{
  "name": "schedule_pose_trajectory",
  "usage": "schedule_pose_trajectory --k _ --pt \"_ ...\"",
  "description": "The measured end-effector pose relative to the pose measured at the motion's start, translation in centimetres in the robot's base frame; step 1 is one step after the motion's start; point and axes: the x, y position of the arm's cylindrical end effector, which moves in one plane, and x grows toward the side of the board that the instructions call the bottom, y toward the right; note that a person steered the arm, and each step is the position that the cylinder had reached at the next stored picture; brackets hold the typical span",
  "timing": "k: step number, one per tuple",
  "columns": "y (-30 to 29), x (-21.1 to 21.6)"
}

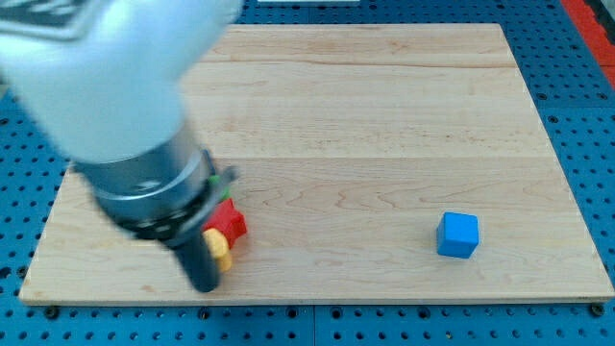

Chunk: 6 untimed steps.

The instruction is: Move your arm towards yellow hexagon

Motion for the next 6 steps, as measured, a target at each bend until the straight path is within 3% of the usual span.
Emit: schedule_pose_trajectory --k 1,2,3,4,5,6 --pt "0.1 -1.8" --pt "-3.2 0.9" --pt "-14.7 -1.6" --pt "-21.5 -5.7" --pt "-20.4 -11.4" --pt "-18.3 -13.5"
